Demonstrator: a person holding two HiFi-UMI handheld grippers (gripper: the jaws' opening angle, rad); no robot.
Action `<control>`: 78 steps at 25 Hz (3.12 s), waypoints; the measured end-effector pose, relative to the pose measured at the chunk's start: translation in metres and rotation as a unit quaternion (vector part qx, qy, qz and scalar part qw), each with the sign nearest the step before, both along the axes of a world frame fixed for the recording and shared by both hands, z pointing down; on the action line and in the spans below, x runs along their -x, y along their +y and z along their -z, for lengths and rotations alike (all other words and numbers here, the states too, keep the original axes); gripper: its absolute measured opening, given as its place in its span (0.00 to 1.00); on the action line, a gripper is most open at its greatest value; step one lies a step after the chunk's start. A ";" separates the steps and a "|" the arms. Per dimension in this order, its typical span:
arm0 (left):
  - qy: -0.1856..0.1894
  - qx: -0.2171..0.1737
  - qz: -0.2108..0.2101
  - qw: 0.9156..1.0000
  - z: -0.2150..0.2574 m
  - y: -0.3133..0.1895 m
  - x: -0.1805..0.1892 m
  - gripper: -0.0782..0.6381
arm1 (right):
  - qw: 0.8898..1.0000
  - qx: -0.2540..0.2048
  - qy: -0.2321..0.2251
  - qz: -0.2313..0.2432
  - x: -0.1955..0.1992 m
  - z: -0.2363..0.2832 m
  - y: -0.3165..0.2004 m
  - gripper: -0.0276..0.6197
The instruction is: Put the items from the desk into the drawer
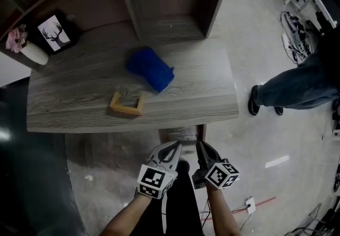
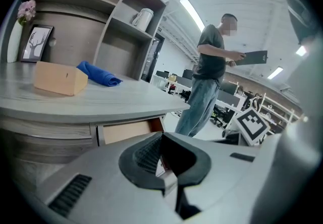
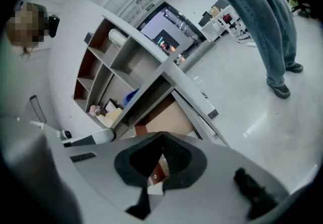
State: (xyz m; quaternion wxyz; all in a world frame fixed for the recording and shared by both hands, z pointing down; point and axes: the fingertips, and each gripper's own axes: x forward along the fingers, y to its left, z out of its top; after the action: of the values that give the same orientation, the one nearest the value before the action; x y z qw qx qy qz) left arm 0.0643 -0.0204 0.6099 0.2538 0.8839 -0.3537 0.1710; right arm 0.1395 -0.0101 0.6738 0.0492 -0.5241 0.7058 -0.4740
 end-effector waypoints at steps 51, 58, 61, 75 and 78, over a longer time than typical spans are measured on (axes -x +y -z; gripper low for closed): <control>0.079 -0.157 -0.016 0.984 0.261 -0.034 -0.008 0.12 | 0.931 -0.254 0.262 -0.026 0.020 0.323 -0.038 0.06; 0.078 -0.155 -0.015 0.985 0.262 -0.032 -0.005 0.12 | 0.933 -0.249 0.257 -0.024 0.023 0.322 -0.035 0.06; 0.082 -0.154 -0.011 0.985 0.261 -0.029 -0.003 0.12 | 0.934 -0.248 0.258 -0.022 0.025 0.321 -0.032 0.06; 0.075 -0.145 0.008 0.986 0.252 -0.028 0.011 0.12 | 0.935 -0.248 0.252 -0.014 0.032 0.317 -0.029 0.06; 0.073 -0.144 0.020 0.987 0.248 -0.030 0.020 0.12 | 0.938 -0.245 0.247 -0.002 0.039 0.312 -0.032 0.06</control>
State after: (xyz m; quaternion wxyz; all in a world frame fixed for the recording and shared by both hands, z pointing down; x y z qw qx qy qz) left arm 0.0440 -0.0499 0.3617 0.1524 0.9141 -0.3725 0.0483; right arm 0.1007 -0.0417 0.3615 0.0012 -0.5980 0.7888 -0.1421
